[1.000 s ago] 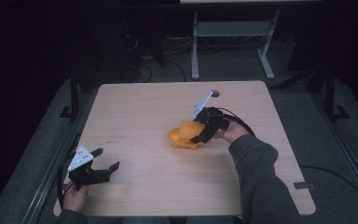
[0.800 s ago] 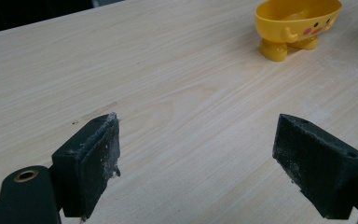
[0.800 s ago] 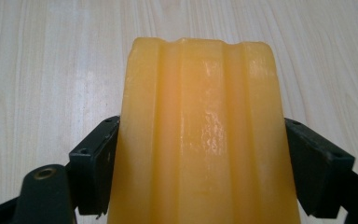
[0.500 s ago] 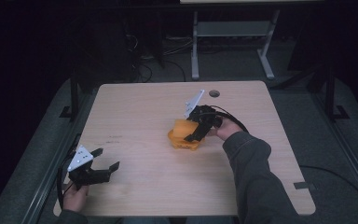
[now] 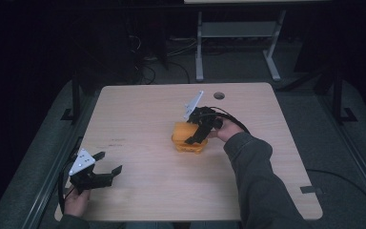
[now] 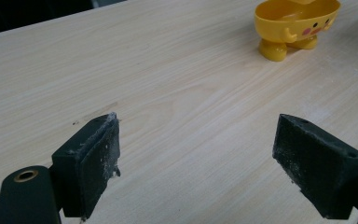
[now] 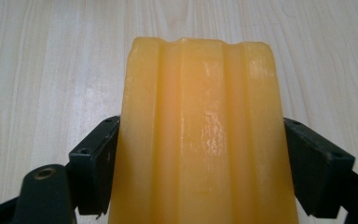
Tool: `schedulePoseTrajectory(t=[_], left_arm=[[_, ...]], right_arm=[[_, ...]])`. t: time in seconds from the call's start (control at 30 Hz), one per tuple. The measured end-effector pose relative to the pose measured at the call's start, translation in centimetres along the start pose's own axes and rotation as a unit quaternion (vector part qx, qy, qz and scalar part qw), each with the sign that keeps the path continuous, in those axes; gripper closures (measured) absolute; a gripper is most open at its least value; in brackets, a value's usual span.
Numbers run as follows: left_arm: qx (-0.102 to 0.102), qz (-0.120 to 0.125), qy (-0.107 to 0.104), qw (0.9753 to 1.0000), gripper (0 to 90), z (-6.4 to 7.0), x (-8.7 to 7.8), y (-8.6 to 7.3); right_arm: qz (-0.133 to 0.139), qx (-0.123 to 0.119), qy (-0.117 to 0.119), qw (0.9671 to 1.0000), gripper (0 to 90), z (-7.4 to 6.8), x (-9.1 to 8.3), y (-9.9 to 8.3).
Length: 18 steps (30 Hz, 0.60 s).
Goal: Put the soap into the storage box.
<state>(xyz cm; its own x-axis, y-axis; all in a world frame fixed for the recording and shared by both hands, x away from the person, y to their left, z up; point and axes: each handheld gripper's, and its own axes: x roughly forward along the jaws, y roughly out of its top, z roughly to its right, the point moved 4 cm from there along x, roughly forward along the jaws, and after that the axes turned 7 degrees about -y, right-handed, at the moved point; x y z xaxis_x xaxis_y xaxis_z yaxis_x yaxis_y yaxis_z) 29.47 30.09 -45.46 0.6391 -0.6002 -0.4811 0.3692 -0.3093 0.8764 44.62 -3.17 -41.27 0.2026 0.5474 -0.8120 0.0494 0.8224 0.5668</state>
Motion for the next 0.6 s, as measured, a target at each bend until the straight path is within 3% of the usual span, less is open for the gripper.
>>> schedulePoseTrajectory(t=[0.4,0.6], left_arm=[[-0.001,-0.001,-0.002,1.0000,14.2,0.1,0.1,0.0],[0.000,0.000,-0.003,1.0000,14.2,0.1,0.0,0.0]], right_arm=[[0.004,0.011,0.011,0.9999,20.5,-0.1,0.9,-0.7],[0.002,0.001,0.005,1.0000,20.4,0.0,1.3,-1.0]])
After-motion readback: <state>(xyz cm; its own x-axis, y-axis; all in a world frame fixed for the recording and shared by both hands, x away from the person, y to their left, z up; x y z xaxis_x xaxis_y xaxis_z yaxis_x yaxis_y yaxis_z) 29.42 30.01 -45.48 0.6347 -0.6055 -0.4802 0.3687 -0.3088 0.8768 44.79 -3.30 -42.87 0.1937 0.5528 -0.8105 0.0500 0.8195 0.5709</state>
